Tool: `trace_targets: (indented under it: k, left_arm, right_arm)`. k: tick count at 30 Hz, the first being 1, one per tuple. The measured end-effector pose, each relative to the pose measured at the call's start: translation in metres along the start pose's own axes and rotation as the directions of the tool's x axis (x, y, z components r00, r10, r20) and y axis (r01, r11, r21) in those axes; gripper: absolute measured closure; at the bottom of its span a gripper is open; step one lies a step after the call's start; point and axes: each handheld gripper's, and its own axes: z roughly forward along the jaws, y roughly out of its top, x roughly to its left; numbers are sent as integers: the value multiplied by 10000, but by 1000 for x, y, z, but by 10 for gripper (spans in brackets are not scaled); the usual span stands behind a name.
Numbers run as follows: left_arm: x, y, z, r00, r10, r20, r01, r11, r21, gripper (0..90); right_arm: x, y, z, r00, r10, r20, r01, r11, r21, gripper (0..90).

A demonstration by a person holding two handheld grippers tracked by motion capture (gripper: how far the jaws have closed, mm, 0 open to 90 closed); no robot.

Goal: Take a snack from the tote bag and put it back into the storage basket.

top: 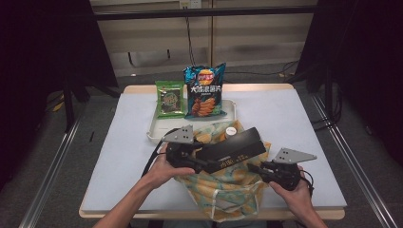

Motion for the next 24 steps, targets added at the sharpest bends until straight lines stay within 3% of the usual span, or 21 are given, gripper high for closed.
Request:
trace_targets:
  k: [1,5,6,10,15,16,17,18,19,20,21,22,24]
  left_arm:
    - [0,-1,2,10000,-24,-62,24,9999,114,431]
    - [2,-6,5,9998,-97,-170,103,9993,362,431]
    - [3,-8,6,9996,-122,-267,133,9989,439,431]
    - [5,-12,4,9990,-177,-419,201,9980,593,431]
    - [1,-10,4,9994,-124,-329,141,9986,514,430]
    - [0,-8,3,9994,-6,-359,25,9985,542,431]
    - [-1,-7,2,9994,-15,-345,31,9988,479,431]
    - [-2,-5,2,9995,-2,-319,15,9992,395,430]
    - [-2,-5,2,9995,-2,-319,15,9992,395,431]
    - [0,-4,1,9994,-18,-351,31,9994,358,431]
    - [0,-4,1,9994,-18,-351,31,9994,358,431]
    - [0,-3,1,9989,-91,-470,105,9995,308,431]
    - [-1,-3,2,9988,-93,-471,106,9995,293,431]
  right_arm:
    - [0,0,0,10000,33,-12,-33,10000,-8,645]
    - [1,4,-6,9999,-49,-113,45,9995,-318,562]
    - [2,8,-13,9998,96,-160,-105,9983,-570,497]
    - [8,8,-22,9989,245,-390,-271,9973,-684,453]
    - [24,16,-25,9972,-2,-747,-63,9962,-874,462]
    - [34,21,-22,9931,-211,-1150,103,9955,-938,480]
    - [34,21,-22,9931,-211,-1150,103,9955,-938,480]
    - [43,24,-15,9871,-373,-1559,243,9962,-842,482]
    - [43,24,-15,9871,-373,-1559,243,9962,-842,482]
    - [52,25,-5,9777,-516,-2038,380,9968,-700,478]
    - [52,25,-5,9777,-516,-2038,380,9968,-700,478]
    - [59,24,6,9696,-573,-2379,470,9977,-487,459]
    - [62,24,12,9657,-607,-2527,528,9979,-381,446]
